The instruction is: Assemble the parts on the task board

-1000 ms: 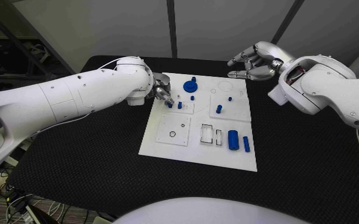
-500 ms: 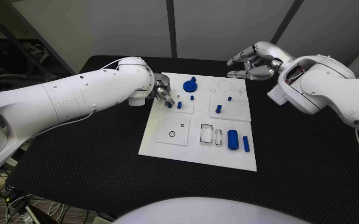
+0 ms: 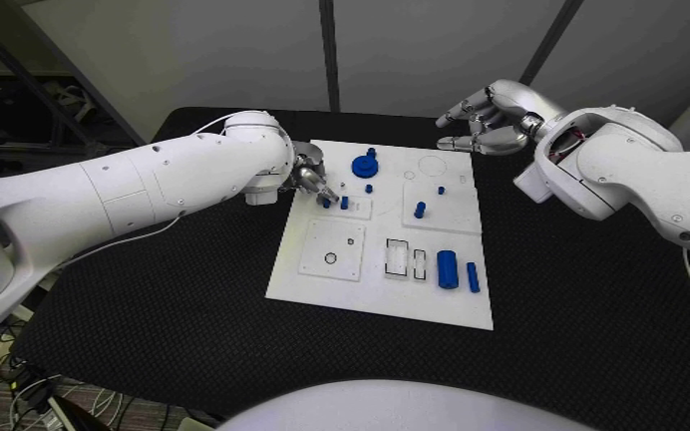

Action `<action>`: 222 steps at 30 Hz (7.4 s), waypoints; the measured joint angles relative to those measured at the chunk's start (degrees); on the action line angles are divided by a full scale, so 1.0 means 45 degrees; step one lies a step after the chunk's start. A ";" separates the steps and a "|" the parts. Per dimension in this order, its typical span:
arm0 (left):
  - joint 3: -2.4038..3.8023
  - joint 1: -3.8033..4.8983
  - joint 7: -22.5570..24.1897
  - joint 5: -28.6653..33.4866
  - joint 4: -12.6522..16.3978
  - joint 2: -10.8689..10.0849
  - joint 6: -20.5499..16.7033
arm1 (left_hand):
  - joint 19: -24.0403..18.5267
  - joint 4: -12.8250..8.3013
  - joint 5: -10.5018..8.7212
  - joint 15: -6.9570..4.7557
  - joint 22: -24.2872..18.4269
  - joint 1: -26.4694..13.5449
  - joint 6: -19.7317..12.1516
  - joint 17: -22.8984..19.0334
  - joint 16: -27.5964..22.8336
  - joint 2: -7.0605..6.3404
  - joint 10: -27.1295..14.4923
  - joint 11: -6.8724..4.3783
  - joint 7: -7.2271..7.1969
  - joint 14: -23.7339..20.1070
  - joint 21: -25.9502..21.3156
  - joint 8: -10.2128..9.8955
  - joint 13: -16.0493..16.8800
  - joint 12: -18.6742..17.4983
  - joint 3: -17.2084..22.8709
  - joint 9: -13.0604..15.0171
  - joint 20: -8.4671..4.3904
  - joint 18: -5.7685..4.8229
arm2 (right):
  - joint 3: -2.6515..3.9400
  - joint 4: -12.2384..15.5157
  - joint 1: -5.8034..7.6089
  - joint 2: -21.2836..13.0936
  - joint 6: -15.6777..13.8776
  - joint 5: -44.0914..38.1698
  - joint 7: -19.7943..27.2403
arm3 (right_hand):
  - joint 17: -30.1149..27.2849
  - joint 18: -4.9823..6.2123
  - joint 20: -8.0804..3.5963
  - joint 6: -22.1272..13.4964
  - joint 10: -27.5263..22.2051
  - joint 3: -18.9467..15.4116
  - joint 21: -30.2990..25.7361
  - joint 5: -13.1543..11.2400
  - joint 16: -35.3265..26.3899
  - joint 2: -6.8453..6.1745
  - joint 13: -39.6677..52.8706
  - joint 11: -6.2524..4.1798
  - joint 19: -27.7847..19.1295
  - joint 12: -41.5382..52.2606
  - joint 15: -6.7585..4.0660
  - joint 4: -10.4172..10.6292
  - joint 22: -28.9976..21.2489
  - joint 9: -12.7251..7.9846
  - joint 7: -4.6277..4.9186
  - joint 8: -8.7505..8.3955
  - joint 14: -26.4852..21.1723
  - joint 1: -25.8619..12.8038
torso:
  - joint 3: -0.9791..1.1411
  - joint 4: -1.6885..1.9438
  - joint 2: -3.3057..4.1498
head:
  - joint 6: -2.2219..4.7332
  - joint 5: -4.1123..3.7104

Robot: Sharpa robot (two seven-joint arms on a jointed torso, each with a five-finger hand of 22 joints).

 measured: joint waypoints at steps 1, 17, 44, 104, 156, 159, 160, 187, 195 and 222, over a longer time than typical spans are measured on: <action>-0.0004 -0.0010 -0.0018 0.0018 -0.0009 -0.0011 -0.0040 | 0.0000 0.0116 -0.0005 0.0000 0.0000 0.0020 0.0000 0.0000 0.0000 -0.0071 0.0000 0.0000 0.0000 0.0000 0.0000 -0.0025 -0.0015 0.0000 -0.0116 -0.0001 0.0000 0.0001 | 0.0000 0.0001 0.0000 -0.0006 0.0000 0.0002 0.0000 | -0.0005 0.0000 0.0000 0.0000 0.0000 0.0000 0.0000 0.0000 0.0000 0.0000 -0.0005 0.0000 0.0000 0.0000 0.0000 0.0000 0.0000 0.0000 0.0000 0.0000 0.0000 0.0000 | 0.0000 0.0000 0.0001 | 0.0001 -0.0001; -0.0025 -0.0072 0.0110 0.0167 0.0014 -0.0202 -0.1541 | -0.0001 0.1225 -0.0006 0.0048 0.0000 0.0102 -0.0145 0.0000 0.0000 -0.0460 -0.0153 0.0066 0.0144 0.0046 0.0000 -0.0124 -0.0072 -0.0147 -0.0694 -0.0021 0.0000 0.0000 | 0.0000 -0.0016 -0.0001 -0.0042 0.0001 0.0020 0.0009 | 0.0001 0.0000 0.0000 0.0000 0.0000 0.0000 0.0000 -0.0001 0.0000 0.0000 -0.0013 0.0000 0.0000 0.0001 0.0000 0.0000 0.0000 0.0002 0.0000 0.0000 0.0000 0.0000 | -0.0009 0.0009 -0.0002 | 0.0065 -0.0046; -0.0118 -0.0058 0.5302 0.2177 -0.0601 0.0463 -0.5535 | -0.5306 -0.0136 -0.0061 0.1357 -0.7333 0.4836 -0.1119 -0.6430 -1.1816 -0.1293 -0.4300 0.1345 0.1446 -0.3537 -0.9917 -0.1896 -0.8444 -0.9402 0.0333 -0.5164 0.0977 0.1969 | 0.0000 -0.0049 -0.0001 -0.0010 0.0001 0.0054 0.0012 | -0.0002 0.0000 0.0000 0.0000 0.0000 0.0000 0.0001 -0.0001 0.0001 0.0000 -0.0011 0.0000 0.0000 0.0002 0.0000 0.0000 0.0000 -0.0009 0.0000 0.0000 0.0000 0.0000 | -0.0005 0.0005 0.0015 | 0.0205 -0.0300; -0.0924 -0.0016 0.5511 -0.2507 -0.2642 0.2630 -0.3613 | -0.1592 -0.1159 -0.0054 0.1072 -0.2133 0.4951 -0.0380 -0.1717 -0.4414 -0.0749 -0.3123 0.1320 0.1401 -0.0021 -0.4078 -0.1700 -1.3734 -1.1301 -0.0036 -0.9476 0.0864 0.1273 | -0.0001 -0.0103 -0.0001 0.0218 0.0003 0.0072 0.0023 | 0.0007 0.0000 0.0000 0.0000 0.0000 0.0037 0.0007 -0.0001 0.0001 0.0000 -0.0008 0.0000 0.0000 0.0002 0.0000 0.0037 0.0000 -0.0016 0.0000 0.0000 0.0000 0.0000 | 0.0000 0.0007 0.0000 | 0.0240 -0.0520; -0.0168 -0.0079 0.6074 -0.2212 -0.1414 0.1347 -0.4637 | -0.0911 -0.1988 0.1049 0.0891 -0.0466 0.5183 0.0746 -0.1270 -0.3549 0.0050 -0.2191 0.1019 0.1209 0.0067 -0.2318 -0.1623 -1.3951 -1.0886 0.0682 -0.9907 0.0637 0.0982 | -0.0001 -0.0169 -0.0001 0.0219 0.0011 0.0074 0.0034 | 0.0002 0.0000 0.0000 0.0000 0.0000 0.0035 0.0008 -0.0001 0.0000 0.0000 -0.0007 0.0000 0.0000 0.0002 0.0000 0.0035 0.0000 -0.0012 0.0000 0.0000 0.0000 0.0000 | -0.0010 0.0034 -0.0009 | 0.0342 -0.0486; -0.0075 -0.0077 0.6050 -0.2181 -0.1241 0.1054 -0.4629 | -0.0911 -0.1988 0.1049 0.0891 -0.0467 0.5184 0.0745 -0.1289 -0.3549 0.0050 -0.2191 0.1019 0.1209 0.0067 -0.2318 -0.1627 -1.3952 -1.0902 0.0682 -0.9907 0.0637 0.0982 | -0.0001 -0.0169 -0.0001 0.0202 0.0012 0.0074 0.0035 | 0.0001 0.0000 0.0000 0.0000 0.0000 0.0035 0.0008 -0.0001 0.0001 0.0000 -0.0007 0.0000 0.0000 0.0002 0.0000 0.0035 0.0000 -0.0012 0.0000 0.0000 0.0000 0.0000 | -0.0006 0.0034 -0.0009 | 0.0343 -0.0472; -0.0061 -0.0077 0.6037 -0.2170 -0.1201 0.0967 -0.4619 | -0.0911 -0.1988 0.1049 0.0891 -0.0467 0.5184 0.0744 -0.1289 -0.3550 0.0050 -0.2191 0.1019 0.1209 0.0067 -0.2318 -0.1632 -1.3951 -1.0915 0.0682 -0.9907 0.0637 0.0982 | -0.0001 -0.0169 -0.0002 0.0195 0.0012 0.0074 0.0035 | 0.0001 -0.0001 0.0000 0.0000 0.0000 0.0035 0.0008 -0.0001 0.0000 0.0000 -0.0007 0.0000 0.0000 0.0002 0.0000 0.0035 0.0000 -0.0012 0.0000 0.0000 0.0000 0.0000 | -0.0005 0.0034 -0.0009 | 0.0343 -0.0468; -0.0009 -0.0094 0.5433 -0.2030 -0.0932 0.0224 -0.3451 | -0.0913 -0.2022 0.0776 0.0891 -0.0491 0.4984 0.0741 -0.1432 -0.3550 0.0047 -0.2192 0.1020 0.1210 0.0067 -0.2318 -0.1712 -1.4023 -1.1023 0.0647 -1.0023 0.0637 0.0983 | -0.0001 -0.0177 -0.0002 0.0199 0.0020 0.0075 0.0035 | 0.0027 0.0000 0.0000 0.0000 0.0000 0.0035 0.0008 -0.0001 0.0001 0.0000 0.0005 0.0000 0.0000 0.0002 0.0000 0.0035 0.0000 -0.0023 0.0000 0.0000 0.0000 0.0000 | -0.0007 0.0001 0.0006 | 0.0277 -0.0365; -0.0014 -0.0138 0.5396 -0.2020 -0.1075 0.0399 -0.3335 | -0.0913 -0.2022 0.0727 0.0891 -0.0490 0.4985 0.0740 -0.1431 -0.3550 0.0045 -0.2192 0.1021 0.1210 0.0067 -0.2318 -0.1717 -1.4023 -1.1023 0.0647 -1.0029 0.0637 0.0982 | -0.0001 -0.0184 -0.0003 0.0218 0.0024 0.0075 0.0035 | 0.0026 0.0000 0.0000 0.0000 0.0000 0.0035 0.0008 -0.0001 0.0001 0.0000 0.0005 0.0000 0.0000 0.0002 0.0000 0.0035 0.0000 -0.0022 0.0000 0.0000 0.0000 0.0000 | -0.0002 -0.0001 0.0006 | 0.0286 -0.0394; -0.0062 -0.0190 0.5180 -0.2016 -0.1351 0.0708 -0.2920 | -0.0913 -0.2126 0.0682 0.0892 -0.0507 0.4986 0.0739 -0.1447 -0.3551 0.0044 -0.2198 0.1026 0.1210 0.0067 -0.2318 -0.1803 -1.4048 -1.1089 0.0679 -1.0061 0.0637 0.0984 | -0.0001 -0.0110 -0.0003 0.0177 0.0030 0.0074 0.0026 | 0.0022 0.0000 0.0000 0.0000 0.0000 0.0035 0.0008 -0.0001 0.0001 0.0000 0.0003 0.0000 0.0000 0.0002 0.0000 0.0035 0.0000 -0.0020 0.0000 0.0000 0.0000 0.0000 | 0.0001 0.0004 -0.0001 | 0.0269 -0.0375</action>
